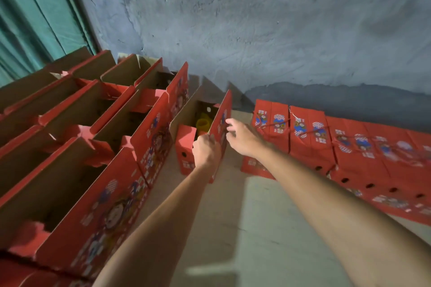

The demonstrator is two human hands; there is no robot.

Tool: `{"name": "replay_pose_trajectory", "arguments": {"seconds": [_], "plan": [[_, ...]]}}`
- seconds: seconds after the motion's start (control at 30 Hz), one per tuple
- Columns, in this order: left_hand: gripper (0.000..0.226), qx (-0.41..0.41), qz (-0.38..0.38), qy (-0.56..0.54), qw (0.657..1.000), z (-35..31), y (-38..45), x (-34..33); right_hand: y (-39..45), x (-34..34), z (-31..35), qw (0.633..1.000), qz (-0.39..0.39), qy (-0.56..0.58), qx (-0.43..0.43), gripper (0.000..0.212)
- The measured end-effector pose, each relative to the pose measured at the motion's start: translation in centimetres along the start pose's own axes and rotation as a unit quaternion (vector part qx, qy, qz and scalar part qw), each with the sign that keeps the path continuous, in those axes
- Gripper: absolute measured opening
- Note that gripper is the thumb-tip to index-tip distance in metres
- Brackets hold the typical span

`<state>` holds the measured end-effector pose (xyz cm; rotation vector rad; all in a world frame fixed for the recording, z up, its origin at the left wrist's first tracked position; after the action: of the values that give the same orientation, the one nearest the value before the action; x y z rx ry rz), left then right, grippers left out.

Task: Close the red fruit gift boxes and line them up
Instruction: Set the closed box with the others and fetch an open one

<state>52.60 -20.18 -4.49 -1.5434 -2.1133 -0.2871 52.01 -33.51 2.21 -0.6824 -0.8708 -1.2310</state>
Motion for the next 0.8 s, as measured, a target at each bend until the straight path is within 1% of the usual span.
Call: {"name": "replay_pose_trajectory", "arguments": {"seconds": [0.1, 0.13, 0.17, 0.23, 0.27, 0.3, 0.37, 0.47, 0.6, 0.67, 0.73, 0.8], "plan": [[0.033, -0.001, 0.01, 0.017, 1.0, 1.7, -5.2, 1.7, -4.0, 0.0, 2.0, 0.999, 0.011, -0.033, 0.021, 0.058], [0.035, -0.003, 0.014, 0.017, 1.0, 2.4, -6.9, 2.3, -5.3, -0.1, 2.5, 0.999, 0.028, -0.036, 0.018, 0.065], [0.036, -0.009, 0.017, 0.02, 1.0, 3.1, -8.7, 2.9, -6.7, -0.4, 3.0, 0.998, 0.056, -0.038, 0.013, 0.077], [0.033, -0.022, 0.015, 0.033, 0.999, 4.7, -12.5, 4.4, -9.8, -0.8, 3.9, 0.991, 0.122, -0.062, 0.003, 0.101], [0.031, -0.031, 0.012, 0.037, 0.999, 5.5, -14.4, 5.1, -11.3, -0.9, 4.2, 0.986, 0.143, -0.084, -0.001, 0.108], [0.03, -0.045, 0.008, 0.037, 0.998, 6.3, -16.4, 5.9, -12.8, -1.1, 4.5, 0.982, 0.155, -0.108, -0.007, 0.111], [0.03, -0.078, 0.004, 0.036, 0.996, 7.6, -20.1, 7.6, -15.7, -1.1, 5.2, 0.975, 0.154, -0.16, -0.011, 0.112], [0.024, -0.103, 0.037, 0.043, 0.993, 9.9, -24.8, 9.7, -19.5, -1.2, 5.9, 0.967, 0.138, -0.215, -0.004, 0.107], [0.025, -0.145, 0.071, 0.044, 0.986, 12.2, -29.7, 12.2, -23.3, -1.3, 5.9, 0.949, 0.133, -0.286, 0.015, 0.092], [0.029, -0.167, 0.075, 0.054, 0.982, 13.2, -31.6, 13.2, -25.0, -1.5, 5.5, 0.939, 0.14, -0.314, 0.021, 0.078], [0.037, -0.171, 0.086, 0.053, 0.98, 14.2, -32.9, 14.0, -26.7, -1.8, 5.1, 0.933, 0.147, -0.329, 0.024, 0.057], [0.04, -0.172, 0.102, 0.041, 0.979, 15.3, -33.7, 14.7, -28.4, -2.1, 4.8, 0.937, 0.132, -0.322, 0.032, 0.035]]}}
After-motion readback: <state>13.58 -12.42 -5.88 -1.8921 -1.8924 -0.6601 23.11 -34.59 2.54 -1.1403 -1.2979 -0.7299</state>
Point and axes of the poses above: each hand's wrist, its own y-axis towards the middle knuckle, its own x-axis out of the back of the hand, z = x × y, the point moved 3 cm from there along y, towards the middle knuckle, and after that the axes turned 6 degrees about x, right-handed, at the moved point
